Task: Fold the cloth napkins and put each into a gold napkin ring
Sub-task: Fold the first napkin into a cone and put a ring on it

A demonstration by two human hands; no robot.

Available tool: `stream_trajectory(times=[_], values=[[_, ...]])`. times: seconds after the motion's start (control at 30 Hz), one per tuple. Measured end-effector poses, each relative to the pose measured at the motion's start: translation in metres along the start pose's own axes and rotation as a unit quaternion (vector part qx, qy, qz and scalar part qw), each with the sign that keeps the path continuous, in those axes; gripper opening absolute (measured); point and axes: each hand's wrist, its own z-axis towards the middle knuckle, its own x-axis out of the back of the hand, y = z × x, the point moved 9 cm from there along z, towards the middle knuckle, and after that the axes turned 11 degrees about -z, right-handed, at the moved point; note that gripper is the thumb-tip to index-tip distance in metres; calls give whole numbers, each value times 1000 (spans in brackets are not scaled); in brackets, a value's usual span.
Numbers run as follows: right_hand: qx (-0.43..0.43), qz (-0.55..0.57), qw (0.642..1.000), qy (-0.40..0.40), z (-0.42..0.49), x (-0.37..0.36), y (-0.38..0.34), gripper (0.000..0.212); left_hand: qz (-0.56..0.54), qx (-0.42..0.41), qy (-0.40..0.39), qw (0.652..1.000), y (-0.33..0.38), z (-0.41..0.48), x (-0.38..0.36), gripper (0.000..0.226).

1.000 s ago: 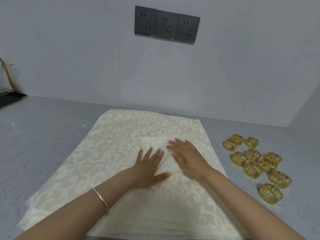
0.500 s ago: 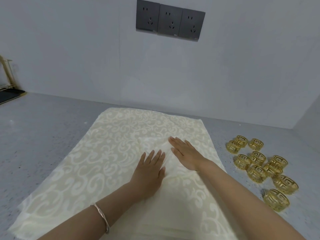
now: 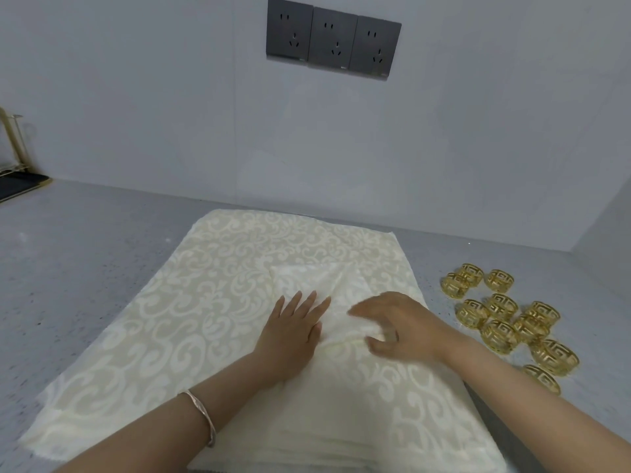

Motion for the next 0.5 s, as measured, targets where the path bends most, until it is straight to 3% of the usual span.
stream_trajectory(times=[0.1, 0.23, 0.3, 0.4, 0.5], values=[[-48, 28, 998, -9, -5, -7, 22, 44, -16, -4, 11, 1000, 1, -2, 1, 51], [-115, 233, 966, 18, 5, -8, 45, 16, -28, -7, 23, 999, 0, -3, 2, 50], [-131, 234, 963, 36, 13, -8, 50, 8, -46, -4, 17, 999, -1, -2, 2, 47], [-159, 222, 960, 59, 24, -11, 53, 30, -69, 11, 0, 998, -1, -2, 0, 51], [-180, 249, 949, 66, 32, -18, 55, 36, -52, 13, -10, 999, -2, -2, -2, 52]])
